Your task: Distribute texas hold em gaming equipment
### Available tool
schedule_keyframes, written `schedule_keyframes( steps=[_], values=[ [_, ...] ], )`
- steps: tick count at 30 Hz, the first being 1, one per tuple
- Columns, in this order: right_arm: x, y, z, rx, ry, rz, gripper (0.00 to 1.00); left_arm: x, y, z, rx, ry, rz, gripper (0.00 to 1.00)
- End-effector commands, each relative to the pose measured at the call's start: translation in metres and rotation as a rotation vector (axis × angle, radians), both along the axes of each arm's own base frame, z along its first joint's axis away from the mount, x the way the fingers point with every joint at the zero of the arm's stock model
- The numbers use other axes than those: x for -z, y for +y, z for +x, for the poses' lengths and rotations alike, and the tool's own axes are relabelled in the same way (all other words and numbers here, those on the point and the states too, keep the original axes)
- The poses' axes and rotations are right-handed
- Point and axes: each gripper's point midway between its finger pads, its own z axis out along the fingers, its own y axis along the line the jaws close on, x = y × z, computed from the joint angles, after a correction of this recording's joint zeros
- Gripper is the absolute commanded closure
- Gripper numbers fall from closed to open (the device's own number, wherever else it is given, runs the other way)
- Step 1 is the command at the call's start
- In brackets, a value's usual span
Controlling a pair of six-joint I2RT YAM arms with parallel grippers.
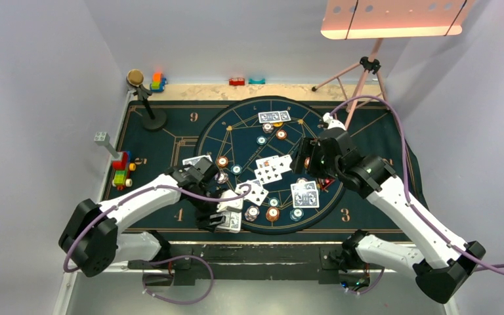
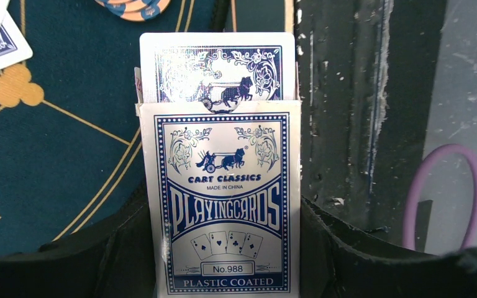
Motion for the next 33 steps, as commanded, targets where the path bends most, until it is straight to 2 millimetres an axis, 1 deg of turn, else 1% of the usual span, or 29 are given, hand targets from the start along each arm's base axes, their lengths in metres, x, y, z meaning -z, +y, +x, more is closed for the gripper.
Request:
schedule_keyframes(
  steps=[1,2,4,5,8,12,14,17,18,19,20,21,22,23,24,25,26,27,29,31,32,33],
  values=[
    [-0.015,0.006,0.004,-0.006,-0.03,0.055,0.2,0.008,-0.012,0.015,0.027,-0.061,-0.04,0.57],
    [-0.015,0.006,0.004,-0.007,-0.03,0.056,0.19,0.009,-0.012,0.014,0.022,-0.055,-0.038,0.47],
    [-0.015,0.006,0.004,-0.01,-0.024,0.055,0.15,0.007,-0.013,0.014,0.009,-0.057,-0.041,0.12],
    [-0.014,0.006,0.004,-0.01,-0.02,0.052,0.13,0.004,-0.013,0.014,0.003,-0.061,-0.046,0.02],
    [-0.015,0.005,0.004,-0.008,-0.02,0.048,0.08,-0.012,-0.013,0.015,-0.027,-0.085,-0.072,0.0],
    [-0.023,0.001,0.009,0.01,-0.049,0.035,0.05,-0.042,-0.014,0.019,-0.107,-0.134,-0.111,0.0],
    [-0.028,-0.005,0.014,0.032,-0.071,0.013,0.04,-0.059,-0.013,0.026,-0.176,-0.159,-0.108,0.0],
    [-0.037,-0.019,0.026,0.087,-0.12,-0.044,0.03,-0.098,-0.01,0.047,-0.322,-0.224,-0.164,0.0],
    [-0.04,-0.029,0.033,0.13,-0.14,-0.077,0.03,-0.112,-0.008,0.056,-0.379,-0.245,-0.202,0.0],
    [-0.043,-0.04,0.04,0.184,-0.17,-0.11,0.03,-0.125,-0.002,0.069,-0.465,-0.266,-0.237,0.0],
    [-0.047,-0.056,0.049,0.255,-0.218,-0.144,0.02,-0.137,0.003,0.082,-0.54,-0.292,-0.268,0.0],
    [-0.048,-0.067,0.058,0.294,-0.272,-0.177,0.02,-0.147,0.011,0.094,-0.611,-0.32,-0.29,0.0],
    [-0.053,-0.077,0.067,0.328,-0.343,-0.194,0.02,-0.154,0.019,0.107,-0.677,-0.347,-0.311,0.0],
    [-0.051,-0.089,0.074,0.366,-0.394,-0.22,0.02,-0.16,0.029,0.12,-0.745,-0.373,-0.333,0.0],
    [-0.042,-0.105,0.08,0.426,-0.434,-0.269,0.02,-0.164,0.038,0.132,-0.81,-0.389,-0.365,0.0],
    [-0.049,-0.114,0.087,0.464,-0.495,-0.279,0.02,-0.166,0.05,0.145,-0.887,-0.41,-0.394,0.01],
    [-0.033,-0.128,0.09,0.497,-0.514,-0.348,0.03,-0.166,0.062,0.156,-0.961,-0.422,-0.416,0.01],
    [-0.027,-0.136,0.094,0.521,-0.55,-0.375,0.04,-0.167,0.073,0.167,-1.024,-0.439,-0.442,0.0],
    [-0.016,-0.151,0.099,0.556,-0.612,-0.435,0.05,-0.161,0.095,0.184,-1.13,-0.464,-0.477,0.0],
    [-0.001,-0.167,0.1,0.603,-0.667,-0.472,0.08,-0.154,0.116,0.198,-1.22,-0.495,-0.502,0.0],
    [0.003,-0.173,0.1,0.624,-0.706,-0.478,0.04,-0.15,0.123,0.205,-1.257,-0.506,-0.511,0.0],
    [-0.003,-0.177,0.101,0.655,-0.783,-0.453,0.03,-0.145,0.127,0.212,-1.285,-0.506,-0.515,0.0]
  ],
)
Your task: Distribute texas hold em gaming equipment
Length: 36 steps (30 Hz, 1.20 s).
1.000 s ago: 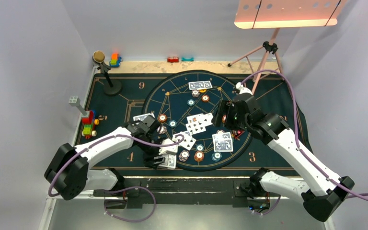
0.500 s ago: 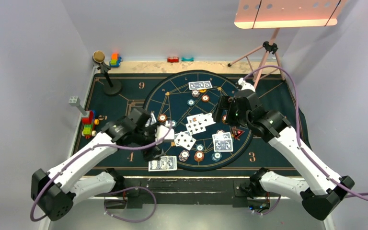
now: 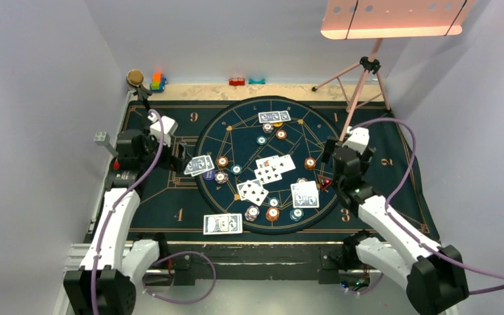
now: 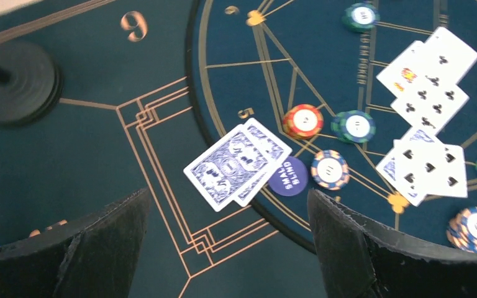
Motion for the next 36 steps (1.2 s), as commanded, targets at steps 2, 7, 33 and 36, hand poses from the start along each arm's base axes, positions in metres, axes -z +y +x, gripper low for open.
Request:
schedule_keyframes(
  steps=[2,7,33,36],
  values=[
    [-0.035,-0.037,0.017,0.132,-0.375,-0.067,0.02,0.004,0.019,0.047,-0.152,-0.097,-0.122,0.0],
    [-0.019,-0.05,0.034,0.174,-0.383,-0.093,0.02,0.036,0.028,0.065,-0.194,-0.134,-0.127,0.0],
    [0.011,-0.065,0.073,-0.006,-0.409,-0.055,0.02,0.074,0.038,0.085,-0.215,-0.362,-0.092,0.0],
    [0.002,-0.065,0.073,-0.005,-0.444,-0.059,0.02,0.072,0.037,0.085,-0.214,-0.381,-0.101,0.0]
  ],
)
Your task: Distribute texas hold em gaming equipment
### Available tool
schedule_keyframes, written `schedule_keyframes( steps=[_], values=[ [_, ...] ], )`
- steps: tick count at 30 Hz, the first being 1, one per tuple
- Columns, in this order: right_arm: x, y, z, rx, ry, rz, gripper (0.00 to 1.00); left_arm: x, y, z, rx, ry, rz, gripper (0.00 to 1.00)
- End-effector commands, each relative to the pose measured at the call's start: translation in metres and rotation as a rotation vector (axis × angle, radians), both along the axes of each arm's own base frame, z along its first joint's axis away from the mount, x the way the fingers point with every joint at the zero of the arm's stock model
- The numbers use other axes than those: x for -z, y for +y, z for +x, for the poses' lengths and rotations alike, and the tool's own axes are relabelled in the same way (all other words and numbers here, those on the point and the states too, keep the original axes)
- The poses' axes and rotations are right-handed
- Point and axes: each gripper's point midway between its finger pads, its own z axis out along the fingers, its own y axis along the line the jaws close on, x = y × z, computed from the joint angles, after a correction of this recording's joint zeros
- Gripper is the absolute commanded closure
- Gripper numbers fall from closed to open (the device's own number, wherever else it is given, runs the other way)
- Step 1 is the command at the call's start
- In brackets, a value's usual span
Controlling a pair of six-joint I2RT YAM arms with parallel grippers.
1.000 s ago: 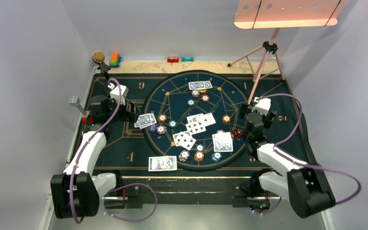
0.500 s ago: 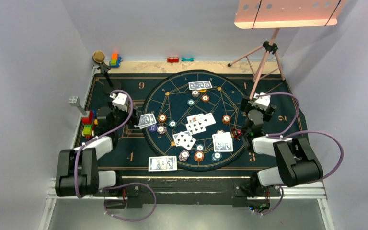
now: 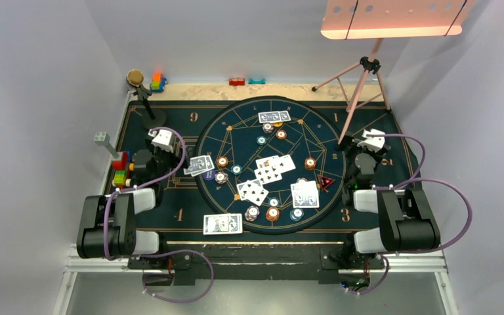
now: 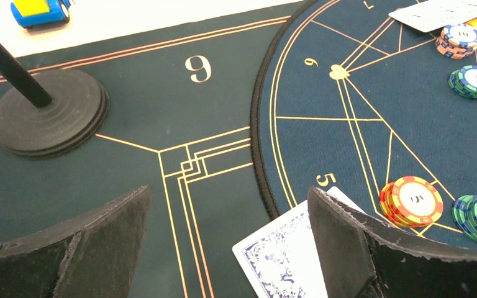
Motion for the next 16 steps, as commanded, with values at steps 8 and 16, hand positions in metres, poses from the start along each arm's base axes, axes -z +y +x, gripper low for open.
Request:
schedule_keyframes(
  steps=[8,16],
  values=[
    [-0.0199,0.0092,0.0083,-0.071,-0.085,0.019,0.02,-0.0219,0.0008,0.0068,-0.003,-0.093,0.003,0.0],
    [-0.0181,0.0092,0.0081,-0.07,-0.072,0.024,0.02,-0.0211,0.0009,0.0062,-0.005,-0.092,0.006,0.0]
  ],
)
